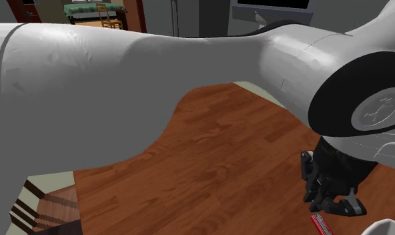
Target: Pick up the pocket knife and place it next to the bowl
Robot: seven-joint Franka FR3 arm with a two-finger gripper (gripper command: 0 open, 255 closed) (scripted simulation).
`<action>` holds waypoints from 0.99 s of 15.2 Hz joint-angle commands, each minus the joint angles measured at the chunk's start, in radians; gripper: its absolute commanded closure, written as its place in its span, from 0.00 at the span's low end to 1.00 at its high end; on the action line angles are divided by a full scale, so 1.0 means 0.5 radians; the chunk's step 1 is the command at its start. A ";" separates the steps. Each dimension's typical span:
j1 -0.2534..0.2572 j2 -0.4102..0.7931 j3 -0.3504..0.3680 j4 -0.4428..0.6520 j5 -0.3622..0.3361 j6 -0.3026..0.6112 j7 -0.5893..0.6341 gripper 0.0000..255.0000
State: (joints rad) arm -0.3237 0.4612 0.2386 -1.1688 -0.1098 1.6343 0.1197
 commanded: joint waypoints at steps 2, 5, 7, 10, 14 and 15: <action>-0.011 -0.013 -0.002 -0.106 0.002 0.090 0.001 1.00; -0.019 -0.026 -0.003 -0.206 0.004 0.178 0.003 1.00; -0.024 -0.031 -0.003 -0.268 0.004 0.235 0.004 1.00; -0.029 -0.033 -0.004 -0.353 0.003 0.317 0.007 1.00; -0.035 -0.029 -0.006 -0.454 0.000 0.422 0.011 1.00; -0.036 -0.027 -0.006 -0.477 -0.001 0.447 0.012 1.00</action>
State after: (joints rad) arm -0.3354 0.4426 0.2411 -1.3824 -0.1079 1.8436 0.1262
